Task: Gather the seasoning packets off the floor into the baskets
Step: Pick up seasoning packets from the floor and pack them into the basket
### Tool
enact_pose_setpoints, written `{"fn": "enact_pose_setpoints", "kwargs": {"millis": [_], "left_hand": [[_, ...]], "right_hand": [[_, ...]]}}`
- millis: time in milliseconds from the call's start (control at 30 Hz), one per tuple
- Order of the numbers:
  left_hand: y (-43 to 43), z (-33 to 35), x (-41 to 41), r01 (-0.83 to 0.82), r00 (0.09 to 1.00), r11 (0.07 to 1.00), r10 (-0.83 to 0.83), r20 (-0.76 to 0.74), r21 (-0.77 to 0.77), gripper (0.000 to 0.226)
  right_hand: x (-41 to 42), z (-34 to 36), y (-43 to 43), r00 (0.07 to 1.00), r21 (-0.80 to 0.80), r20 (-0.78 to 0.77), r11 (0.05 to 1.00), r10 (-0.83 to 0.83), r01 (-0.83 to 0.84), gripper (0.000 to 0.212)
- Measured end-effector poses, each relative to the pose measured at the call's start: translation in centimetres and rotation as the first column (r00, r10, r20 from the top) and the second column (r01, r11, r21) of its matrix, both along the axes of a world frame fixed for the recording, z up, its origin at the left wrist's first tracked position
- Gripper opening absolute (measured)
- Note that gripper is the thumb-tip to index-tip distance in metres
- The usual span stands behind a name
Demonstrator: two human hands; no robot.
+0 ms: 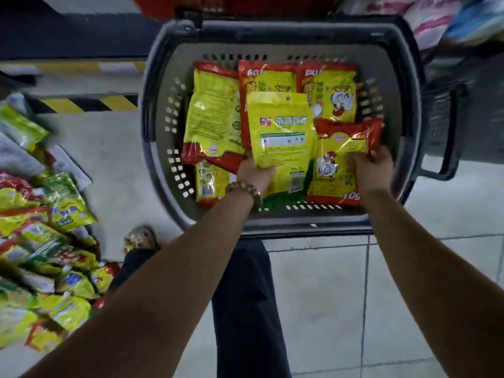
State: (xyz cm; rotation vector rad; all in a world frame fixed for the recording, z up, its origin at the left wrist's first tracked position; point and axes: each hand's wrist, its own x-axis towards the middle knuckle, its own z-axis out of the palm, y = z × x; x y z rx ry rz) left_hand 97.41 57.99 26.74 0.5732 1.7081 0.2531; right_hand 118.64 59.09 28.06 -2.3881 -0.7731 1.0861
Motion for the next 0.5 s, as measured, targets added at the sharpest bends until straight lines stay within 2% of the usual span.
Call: {"fn": "enact_pose_setpoints", "kwargs": {"millis": [100,200,300,400,433,500], "left_hand": [[-0.1,-0.4,1.3,0.163,0.973,0.985,-0.17,-0.154,-0.053,0.07],[-0.6,0.9,1.7,0.252,0.922,0.967,-0.233,-0.308,0.024,0.091],[-1.3,1.6,1.2,0.52,0.746,0.841,-0.36,-0.561,0.152,0.105],[-0.8,0.4,1.0,0.783,0.519,0.619,-0.597,-0.611,0.061,0.109],[-0.5,-0.1,1.2,0.821,0.471,0.57,-0.65,-0.596,0.028,0.11],[0.2,-1.2,1.6,0.859,0.402,0.511,-0.709,-0.579,-0.028,0.113]], "right_hand": [[0.1,-1.5,-0.9,0.97,-0.164,0.194,0.98,0.147,-0.115,0.046],[0.2,-1.4,-1.7,0.913,-0.124,0.325,0.968,0.246,-0.216,0.062],[-0.6,-1.2,-2.2,0.825,-0.051,0.421,0.918,0.378,-0.394,0.074],[-2.2,-1.9,-2.5,0.778,-0.216,0.296,0.832,0.554,-0.51,0.091],[-2.6,-2.3,-2.5,0.772,-0.275,0.231,0.801,0.592,-0.531,0.095],[-2.1,-3.6,-2.0,0.792,-0.295,0.152,0.792,0.592,-0.535,0.095]]}}
